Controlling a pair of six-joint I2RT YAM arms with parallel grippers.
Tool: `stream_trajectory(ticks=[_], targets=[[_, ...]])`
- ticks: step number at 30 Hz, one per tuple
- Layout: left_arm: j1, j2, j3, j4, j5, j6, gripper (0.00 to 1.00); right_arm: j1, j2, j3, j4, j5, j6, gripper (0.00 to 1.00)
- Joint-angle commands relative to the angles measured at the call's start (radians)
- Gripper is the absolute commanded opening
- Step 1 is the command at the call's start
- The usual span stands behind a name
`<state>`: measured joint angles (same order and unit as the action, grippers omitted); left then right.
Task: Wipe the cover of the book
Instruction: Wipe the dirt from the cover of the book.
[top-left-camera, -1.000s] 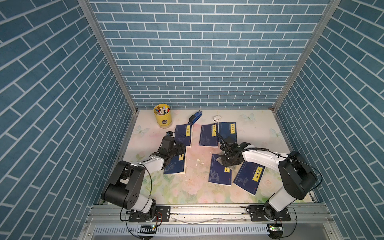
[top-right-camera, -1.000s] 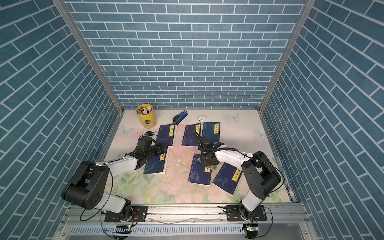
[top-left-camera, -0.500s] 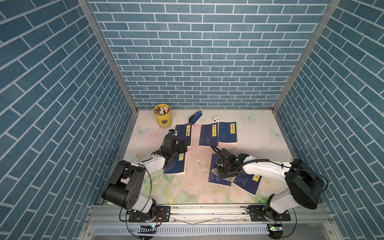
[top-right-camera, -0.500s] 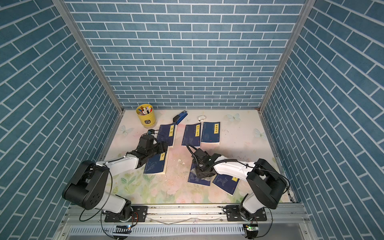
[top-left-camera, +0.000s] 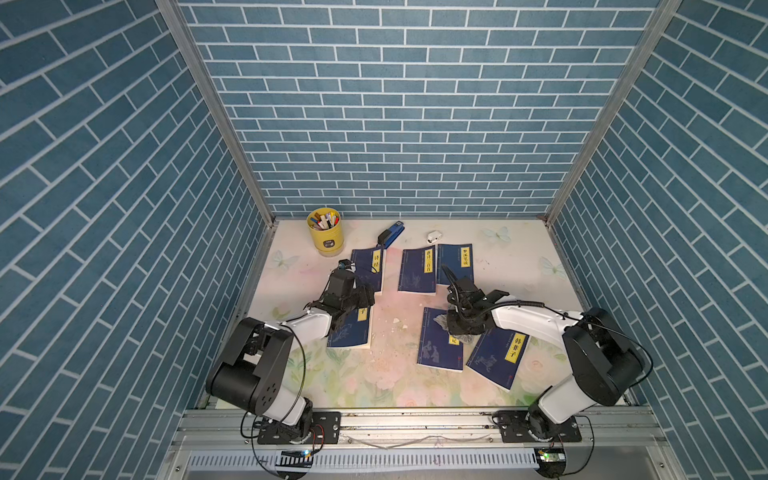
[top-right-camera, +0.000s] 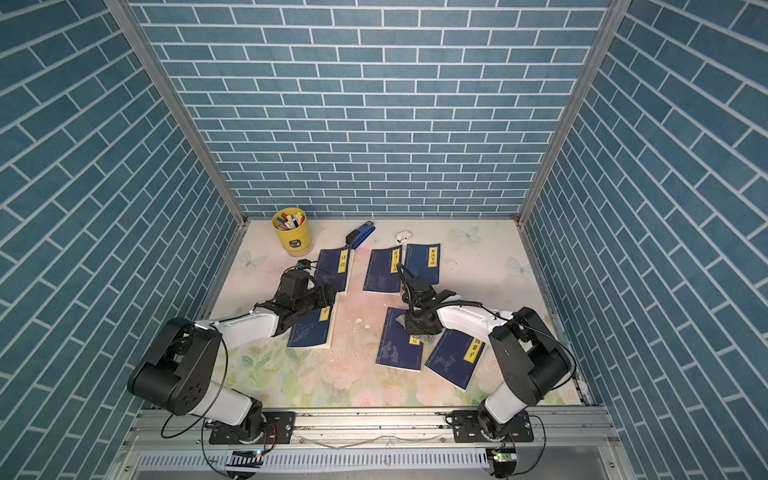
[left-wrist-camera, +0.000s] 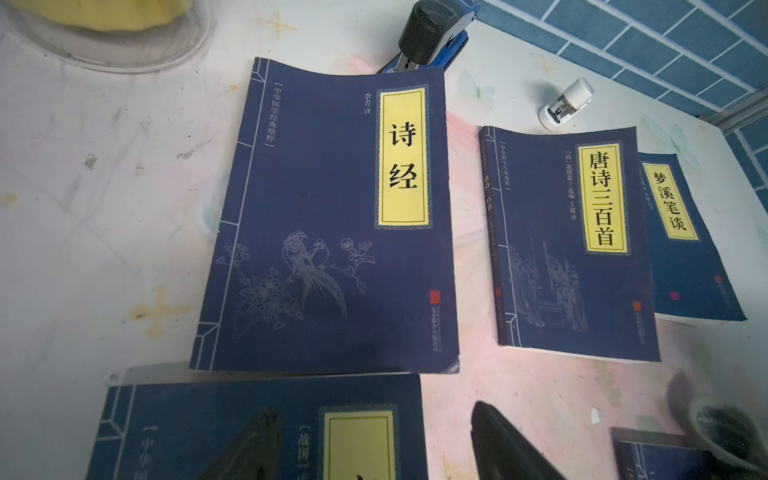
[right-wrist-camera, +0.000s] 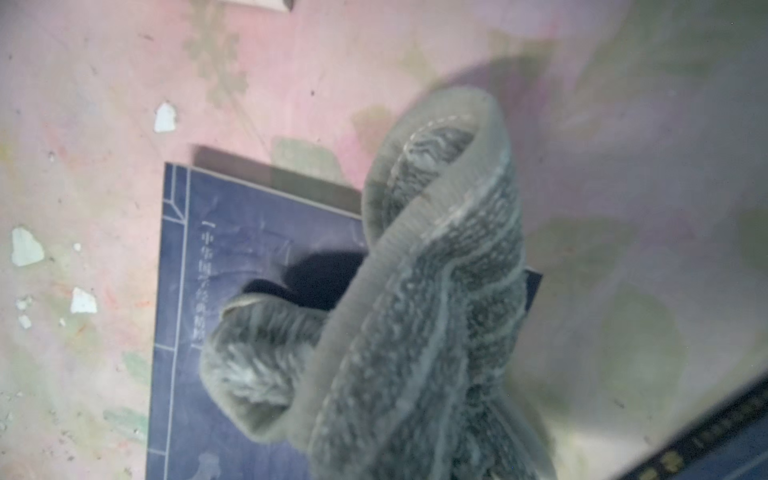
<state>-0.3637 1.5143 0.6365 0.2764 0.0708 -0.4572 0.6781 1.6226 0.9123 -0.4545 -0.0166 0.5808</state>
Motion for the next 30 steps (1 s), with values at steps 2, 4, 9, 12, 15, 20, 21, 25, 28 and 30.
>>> stream_trajectory(ticks=[2, 4, 9, 12, 15, 20, 21, 25, 28, 30], targets=[[-0.004, -0.001, 0.008, 0.014, 0.004, 0.000, 0.77, -0.012, 0.119, 0.031, -0.021, 0.062, -0.064, 0.11], [-0.003, 0.001, 0.009, 0.016, 0.003, 0.000, 0.77, -0.012, 0.126, 0.027, -0.017, 0.070, -0.063, 0.11], [-0.004, 0.009, 0.009, 0.019, 0.006, 0.002, 0.78, -0.012, 0.128, 0.009, 0.000, 0.076, -0.049, 0.11], [-0.003, 0.007, 0.011, 0.012, 0.004, 0.004, 0.78, -0.007, 0.102, -0.010, 0.003, 0.041, -0.048, 0.10], [-0.004, -0.002, 0.013, 0.003, -0.007, 0.006, 0.78, 0.032, 0.052, -0.036, -0.038, 0.042, -0.051, 0.10], [-0.004, -0.003, 0.020, -0.005, -0.020, 0.008, 0.78, 0.156, -0.023, -0.088, -0.122, 0.032, -0.002, 0.10], [-0.004, 0.001, 0.021, -0.005, -0.020, 0.007, 0.78, 0.183, -0.034, -0.103, -0.134, 0.026, 0.018, 0.10], [-0.003, 0.003, 0.027, -0.012, -0.021, 0.008, 0.78, 0.236, -0.094, -0.184, -0.151, 0.015, 0.105, 0.10], [-0.003, -0.001, 0.026, -0.019, -0.026, 0.009, 0.78, 0.251, -0.155, -0.242, -0.145, 0.001, 0.155, 0.10], [-0.004, -0.002, 0.027, -0.022, -0.029, 0.012, 0.78, 0.253, -0.188, -0.265, -0.144, -0.004, 0.169, 0.10]])
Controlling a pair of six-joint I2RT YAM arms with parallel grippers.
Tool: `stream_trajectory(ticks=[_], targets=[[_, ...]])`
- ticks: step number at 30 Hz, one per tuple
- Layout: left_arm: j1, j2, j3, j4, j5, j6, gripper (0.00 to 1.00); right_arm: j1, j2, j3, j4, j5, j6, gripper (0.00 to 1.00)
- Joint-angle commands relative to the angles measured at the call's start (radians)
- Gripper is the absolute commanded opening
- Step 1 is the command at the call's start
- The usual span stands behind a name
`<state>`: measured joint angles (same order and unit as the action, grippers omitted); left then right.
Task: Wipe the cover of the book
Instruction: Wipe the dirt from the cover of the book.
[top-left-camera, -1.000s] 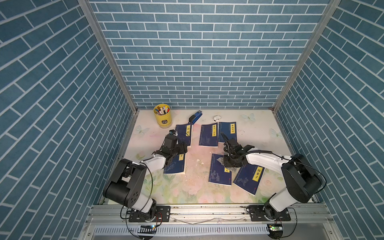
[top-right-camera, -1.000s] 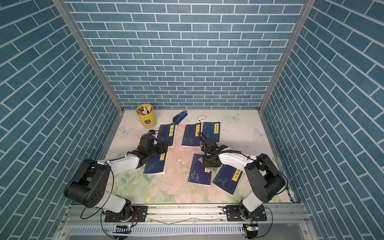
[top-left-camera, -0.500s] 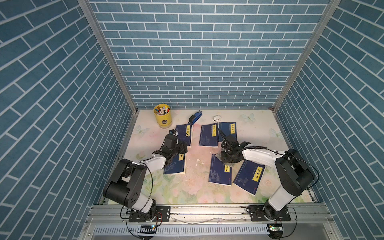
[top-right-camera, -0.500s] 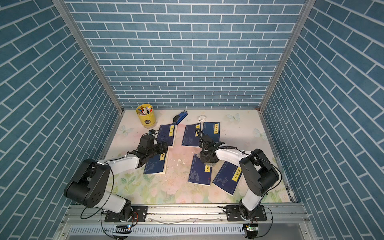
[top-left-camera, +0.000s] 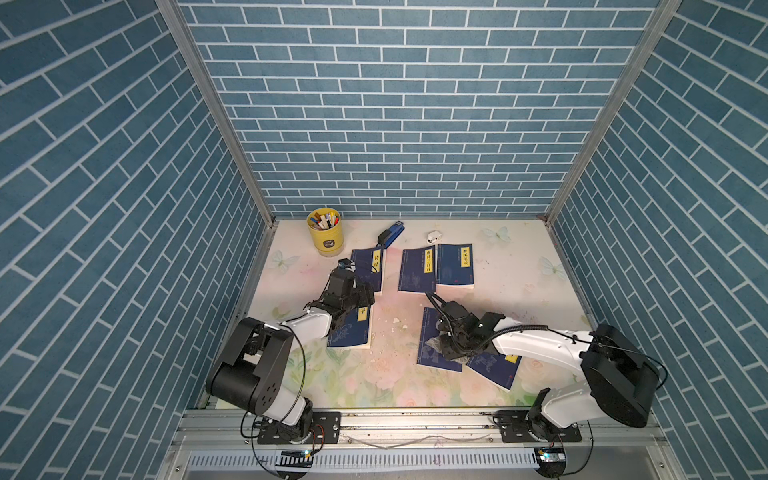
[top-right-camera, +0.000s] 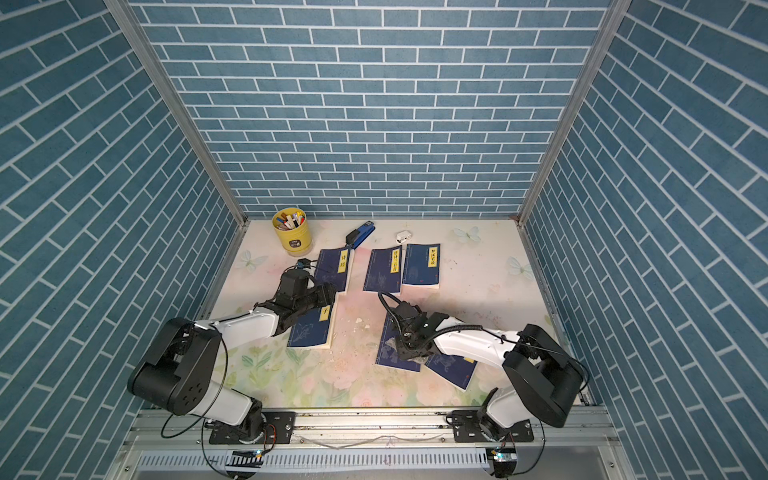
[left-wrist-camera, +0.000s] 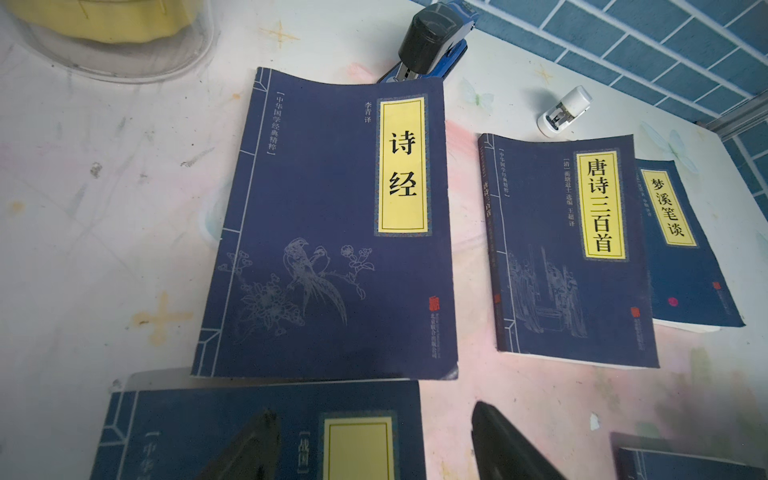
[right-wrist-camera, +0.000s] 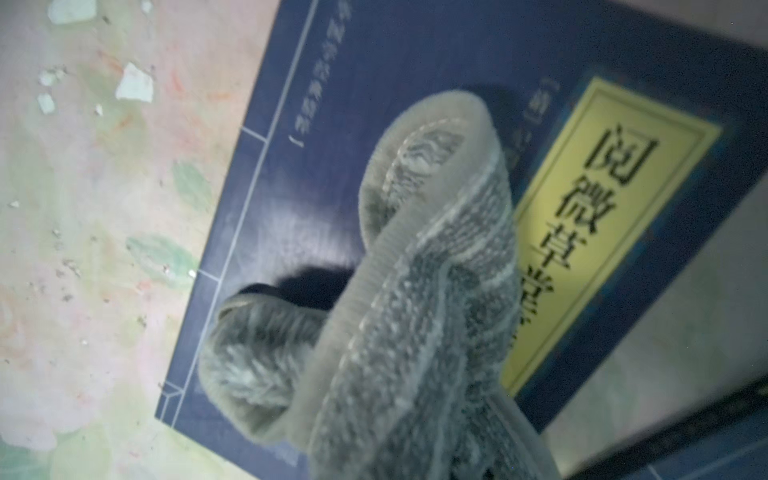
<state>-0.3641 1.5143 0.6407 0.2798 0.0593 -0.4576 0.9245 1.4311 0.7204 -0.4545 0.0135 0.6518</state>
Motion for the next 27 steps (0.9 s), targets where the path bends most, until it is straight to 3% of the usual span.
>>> stream_trajectory(ticks=[1, 20, 24, 27], targets=[[-0.004, -0.002, 0.022, -0.025, -0.019, 0.013, 0.78, 0.006, -0.005, -0.079, -0.145, -0.035, 0.101, 0.10], [-0.004, 0.018, 0.022, -0.017, -0.023, 0.004, 0.78, 0.097, -0.035, -0.088, -0.154, -0.080, 0.134, 0.08], [-0.003, 0.017, 0.022, -0.022, -0.023, 0.004, 0.78, 0.080, -0.007, -0.069, -0.120, -0.046, 0.111, 0.08], [-0.004, 0.010, 0.019, -0.025, -0.024, 0.004, 0.78, 0.001, 0.040, -0.053, -0.055, -0.024, 0.082, 0.08]])
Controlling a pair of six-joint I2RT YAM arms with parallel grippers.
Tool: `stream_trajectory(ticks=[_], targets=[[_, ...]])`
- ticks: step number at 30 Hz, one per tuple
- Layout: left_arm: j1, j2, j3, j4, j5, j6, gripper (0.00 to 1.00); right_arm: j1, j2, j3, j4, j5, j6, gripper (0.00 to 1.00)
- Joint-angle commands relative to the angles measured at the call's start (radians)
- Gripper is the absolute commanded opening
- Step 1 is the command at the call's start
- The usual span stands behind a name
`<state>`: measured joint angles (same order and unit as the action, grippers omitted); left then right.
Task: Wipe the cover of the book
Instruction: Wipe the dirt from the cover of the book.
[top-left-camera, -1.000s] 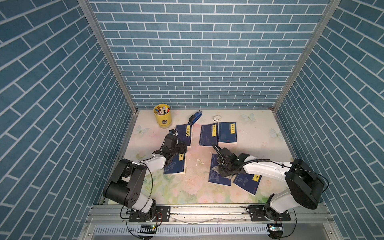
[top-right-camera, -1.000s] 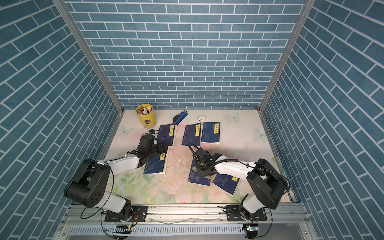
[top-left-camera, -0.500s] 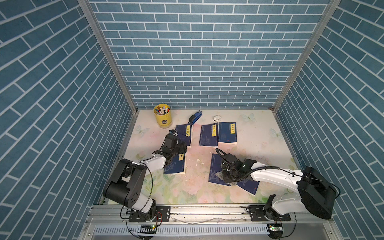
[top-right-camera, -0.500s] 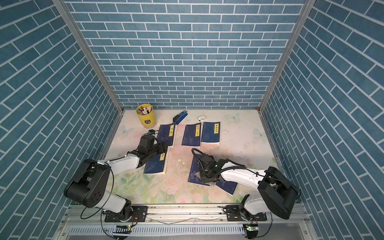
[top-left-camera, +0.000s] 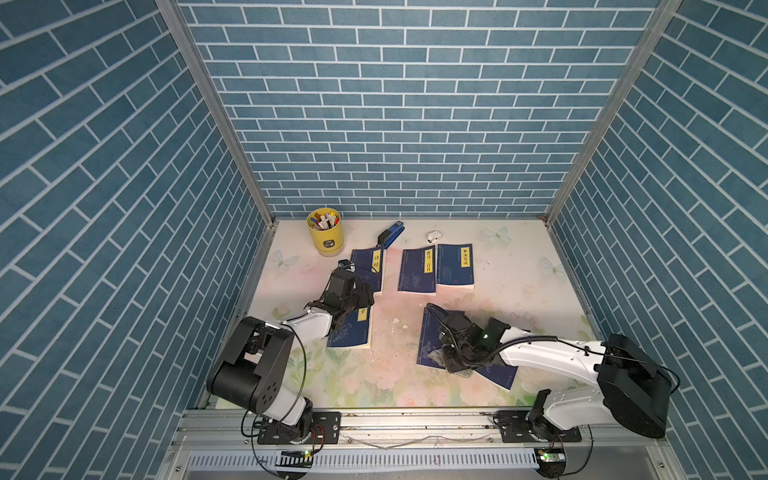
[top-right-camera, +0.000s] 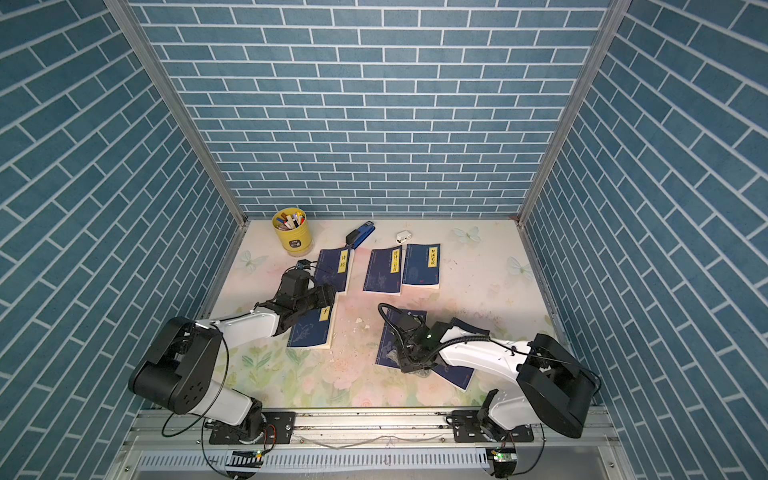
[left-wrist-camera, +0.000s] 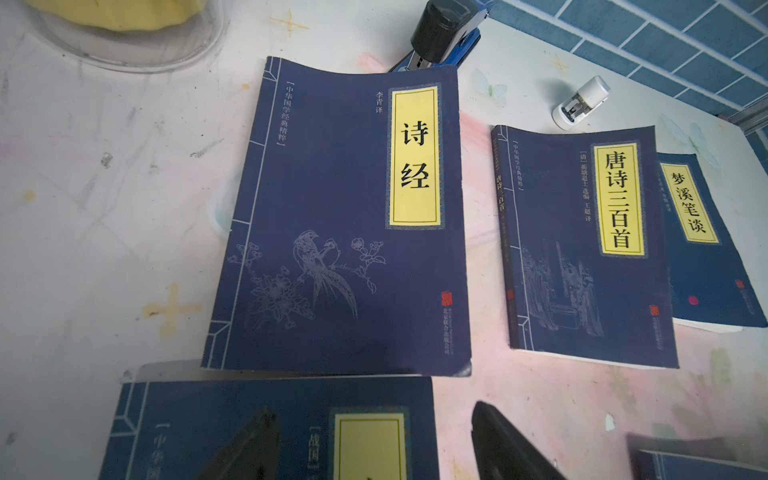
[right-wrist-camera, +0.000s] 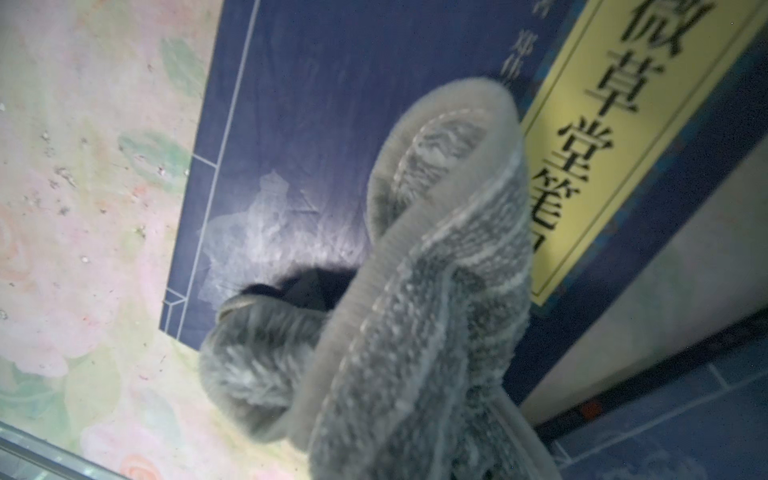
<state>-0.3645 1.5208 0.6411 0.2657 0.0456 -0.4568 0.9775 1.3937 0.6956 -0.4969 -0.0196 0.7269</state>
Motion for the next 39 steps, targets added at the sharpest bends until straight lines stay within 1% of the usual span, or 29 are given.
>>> stream_trajectory(ticks=[1, 3, 6, 9, 11, 13, 15, 17, 19, 22, 25, 28, 30, 32, 34, 39], targets=[[-0.004, 0.001, 0.019, -0.012, -0.012, 0.004, 0.78, -0.088, 0.094, -0.026, 0.014, 0.009, -0.004, 0.08], [-0.004, -0.007, 0.014, -0.015, -0.012, 0.001, 0.78, -0.165, 0.130, -0.009, 0.062, 0.015, -0.039, 0.08], [-0.003, -0.021, 0.006, -0.010, -0.008, -0.001, 0.78, -0.236, 0.195, 0.059, 0.095, 0.012, -0.120, 0.08], [-0.004, -0.028, -0.006, 0.008, 0.001, -0.010, 0.78, -0.256, 0.290, 0.164, 0.080, 0.009, -0.199, 0.08], [-0.004, -0.031, -0.007, 0.011, 0.006, -0.012, 0.79, -0.255, 0.344, 0.218, 0.067, -0.001, -0.228, 0.09], [-0.005, -0.033, -0.009, 0.013, 0.008, -0.016, 0.79, -0.254, 0.369, 0.236, 0.075, -0.004, -0.235, 0.09], [-0.005, -0.040, -0.008, 0.006, 0.008, -0.017, 0.79, -0.250, 0.360, 0.228, 0.083, -0.021, -0.233, 0.09], [-0.006, -0.050, -0.009, -0.001, 0.003, -0.013, 0.79, -0.228, 0.329, 0.206, 0.074, -0.023, -0.225, 0.09], [-0.005, -0.057, -0.007, -0.009, -0.003, -0.007, 0.79, -0.186, 0.295, 0.184, 0.053, -0.018, -0.209, 0.09], [-0.005, -0.058, 0.004, -0.024, -0.016, 0.005, 0.79, -0.086, 0.262, 0.152, 0.002, -0.016, -0.160, 0.09], [-0.007, -0.052, 0.014, -0.032, -0.021, 0.011, 0.79, 0.002, 0.237, 0.113, -0.007, -0.029, -0.077, 0.10], [-0.007, -0.047, 0.019, -0.043, -0.019, 0.013, 0.79, 0.025, 0.185, 0.041, 0.046, -0.060, 0.011, 0.10], [-0.006, -0.052, 0.015, -0.043, -0.019, 0.013, 0.79, 0.024, 0.149, 0.019, 0.055, -0.049, 0.024, 0.10], [-0.006, -0.054, 0.014, -0.045, -0.023, 0.015, 0.79, 0.010, 0.142, 0.032, 0.047, -0.033, 0.001, 0.10], [-0.006, -0.053, 0.016, -0.049, -0.024, 0.018, 0.79, -0.035, 0.164, 0.052, 0.057, -0.039, -0.038, 0.10], [-0.005, -0.070, 0.007, -0.048, -0.019, 0.013, 0.79, -0.211, 0.272, 0.138, 0.098, -0.047, -0.190, 0.11]])
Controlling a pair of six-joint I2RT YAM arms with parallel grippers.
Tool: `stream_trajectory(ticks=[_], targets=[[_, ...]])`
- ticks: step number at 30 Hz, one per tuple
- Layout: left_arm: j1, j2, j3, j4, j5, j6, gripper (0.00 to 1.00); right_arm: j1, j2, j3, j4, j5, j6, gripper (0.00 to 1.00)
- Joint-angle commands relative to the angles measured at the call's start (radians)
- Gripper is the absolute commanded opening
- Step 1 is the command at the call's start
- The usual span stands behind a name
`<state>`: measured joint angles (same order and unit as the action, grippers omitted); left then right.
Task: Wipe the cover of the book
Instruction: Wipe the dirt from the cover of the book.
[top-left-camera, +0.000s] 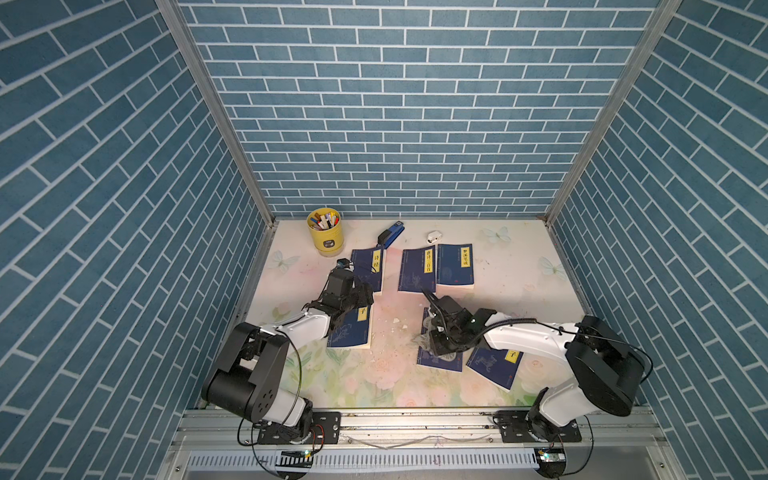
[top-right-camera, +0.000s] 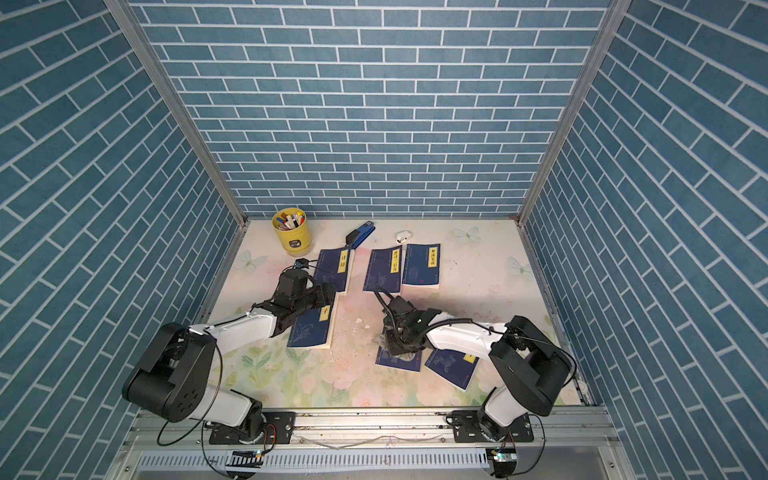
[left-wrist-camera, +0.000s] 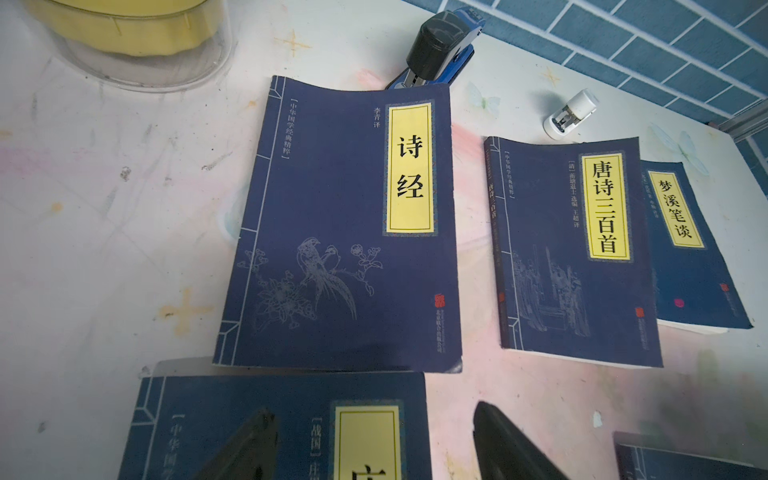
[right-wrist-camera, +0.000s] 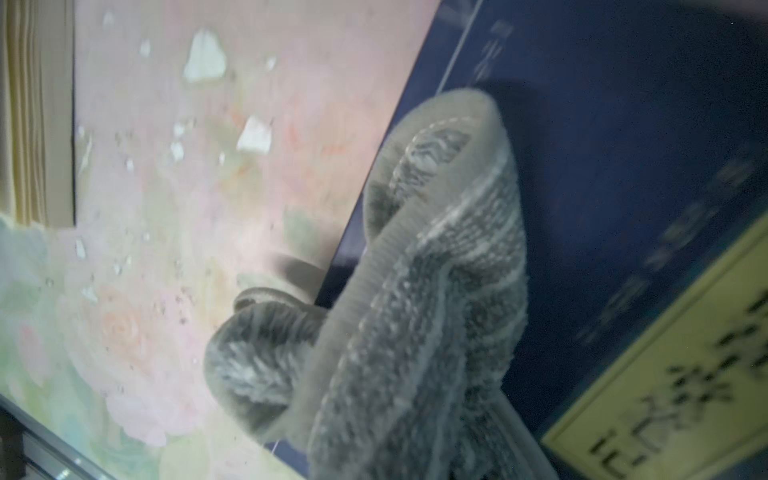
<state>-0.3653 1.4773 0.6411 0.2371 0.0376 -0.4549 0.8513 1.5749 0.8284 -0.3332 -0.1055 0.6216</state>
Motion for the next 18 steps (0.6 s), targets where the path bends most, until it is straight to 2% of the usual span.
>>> stream_trajectory(ticks=[1, 5, 9, 14, 18], targets=[[-0.006, -0.032, 0.005, -0.019, -0.011, 0.010, 0.79, -0.106, 0.117, 0.028, -0.063, 0.035, -0.110, 0.11], [-0.006, -0.057, -0.003, -0.034, -0.016, 0.008, 0.79, -0.137, 0.227, 0.160, -0.077, -0.013, -0.203, 0.11], [-0.006, -0.080, -0.011, -0.043, -0.022, 0.011, 0.79, -0.134, 0.279, 0.226, -0.101, -0.045, -0.227, 0.11], [-0.006, -0.094, -0.011, -0.049, -0.027, 0.014, 0.79, -0.100, 0.217, 0.169, -0.109, -0.037, -0.198, 0.11], [-0.005, -0.079, -0.001, -0.052, -0.031, 0.023, 0.79, -0.001, 0.144, 0.098, -0.136, -0.028, -0.141, 0.11]])
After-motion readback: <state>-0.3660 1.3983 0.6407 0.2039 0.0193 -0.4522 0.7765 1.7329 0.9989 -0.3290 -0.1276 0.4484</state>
